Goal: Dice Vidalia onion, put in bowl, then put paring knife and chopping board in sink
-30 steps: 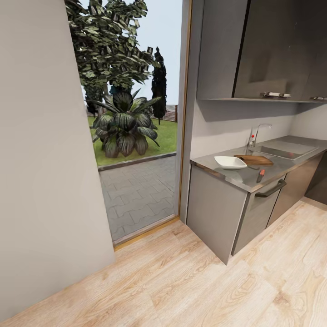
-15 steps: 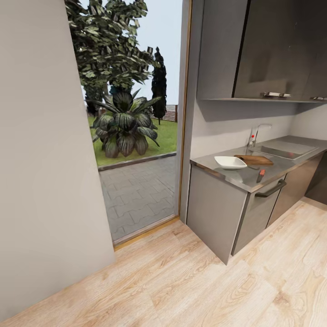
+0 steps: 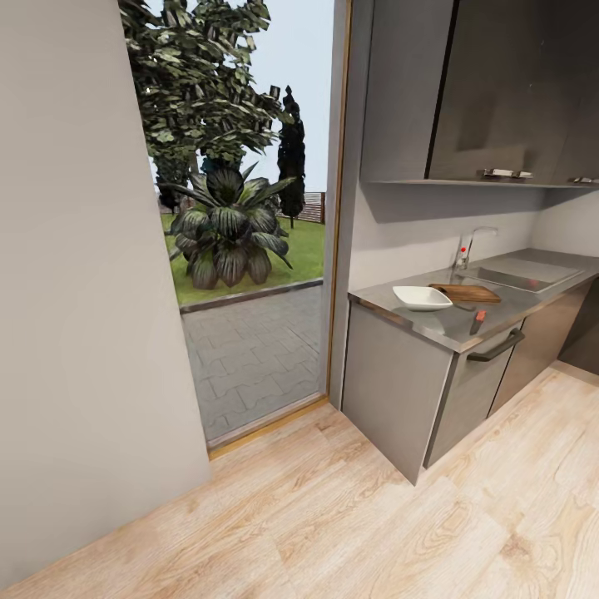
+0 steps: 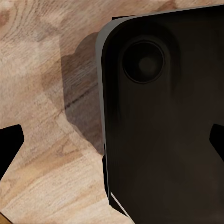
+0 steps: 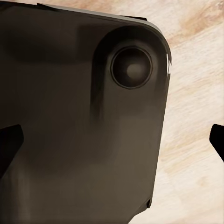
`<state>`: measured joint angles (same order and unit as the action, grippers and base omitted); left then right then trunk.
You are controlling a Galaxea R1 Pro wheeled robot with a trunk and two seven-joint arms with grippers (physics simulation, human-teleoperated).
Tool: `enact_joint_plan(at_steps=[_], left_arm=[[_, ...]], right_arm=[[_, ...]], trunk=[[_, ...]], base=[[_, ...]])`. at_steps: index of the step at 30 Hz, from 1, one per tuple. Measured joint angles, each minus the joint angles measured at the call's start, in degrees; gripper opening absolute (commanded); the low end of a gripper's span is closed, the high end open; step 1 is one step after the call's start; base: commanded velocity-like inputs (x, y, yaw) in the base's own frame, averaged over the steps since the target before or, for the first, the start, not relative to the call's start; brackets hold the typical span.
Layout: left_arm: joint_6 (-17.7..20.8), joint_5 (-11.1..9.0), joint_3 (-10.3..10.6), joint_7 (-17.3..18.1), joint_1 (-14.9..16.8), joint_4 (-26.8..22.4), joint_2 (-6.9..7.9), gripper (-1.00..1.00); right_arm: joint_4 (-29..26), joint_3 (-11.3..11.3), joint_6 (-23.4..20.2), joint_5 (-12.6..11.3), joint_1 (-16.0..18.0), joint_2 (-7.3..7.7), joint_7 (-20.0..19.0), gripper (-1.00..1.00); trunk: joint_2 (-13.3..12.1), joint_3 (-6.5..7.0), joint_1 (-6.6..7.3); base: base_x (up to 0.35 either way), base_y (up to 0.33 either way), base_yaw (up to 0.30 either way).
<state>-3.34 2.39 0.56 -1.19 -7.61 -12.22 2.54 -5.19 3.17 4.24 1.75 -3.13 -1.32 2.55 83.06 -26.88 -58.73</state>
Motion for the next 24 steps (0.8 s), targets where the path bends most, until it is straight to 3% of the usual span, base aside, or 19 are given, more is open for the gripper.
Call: enact_joint_plan(at_steps=[24], left_arm=[[0.0, 0.0, 0.0, 0.0, 0.0, 0.0, 0.00, 1.00]], right_arm=[[0.0, 0.0, 0.0, 0.0, 0.0, 0.01, 0.0, 1.00]], trunk=[[0.0, 0.00, 0.00]], base=[[0.000, 0.000, 0.000]])
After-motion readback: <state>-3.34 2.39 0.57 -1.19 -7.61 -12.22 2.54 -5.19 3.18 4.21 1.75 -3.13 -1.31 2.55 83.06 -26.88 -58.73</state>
